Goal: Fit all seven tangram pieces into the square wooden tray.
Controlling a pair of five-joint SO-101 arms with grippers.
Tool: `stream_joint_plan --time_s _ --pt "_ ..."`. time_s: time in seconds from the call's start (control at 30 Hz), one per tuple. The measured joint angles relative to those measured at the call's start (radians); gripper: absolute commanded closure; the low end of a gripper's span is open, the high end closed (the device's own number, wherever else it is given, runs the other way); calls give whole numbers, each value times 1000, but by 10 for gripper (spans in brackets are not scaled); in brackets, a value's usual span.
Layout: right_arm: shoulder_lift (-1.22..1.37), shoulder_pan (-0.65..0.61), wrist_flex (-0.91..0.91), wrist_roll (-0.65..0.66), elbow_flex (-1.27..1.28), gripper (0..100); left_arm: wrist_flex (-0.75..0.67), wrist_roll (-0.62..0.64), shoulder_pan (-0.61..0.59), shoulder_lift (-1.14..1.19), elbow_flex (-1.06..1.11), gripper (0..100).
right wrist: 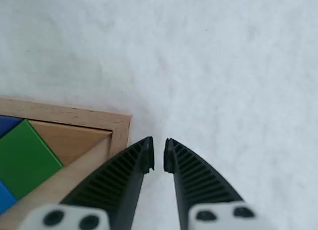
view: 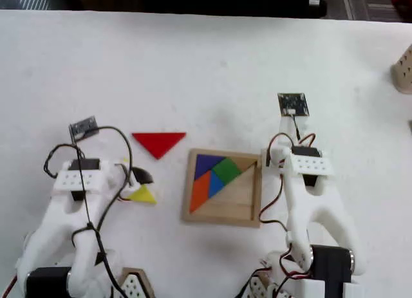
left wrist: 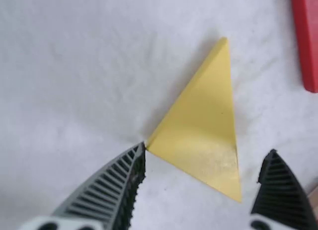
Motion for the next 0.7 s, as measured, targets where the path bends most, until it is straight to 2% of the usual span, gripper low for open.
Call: stream_joint_plan --time_s 0.23,0.43,0.7 --pt "0 0 0 0 0 954 0 -2 0 9 0 647" --pt "0 0 0 0 0 954 0 -55 5 163 -83 648" --pt "0 0 0 0 0 953 41 -55 -41 250 -184 649"
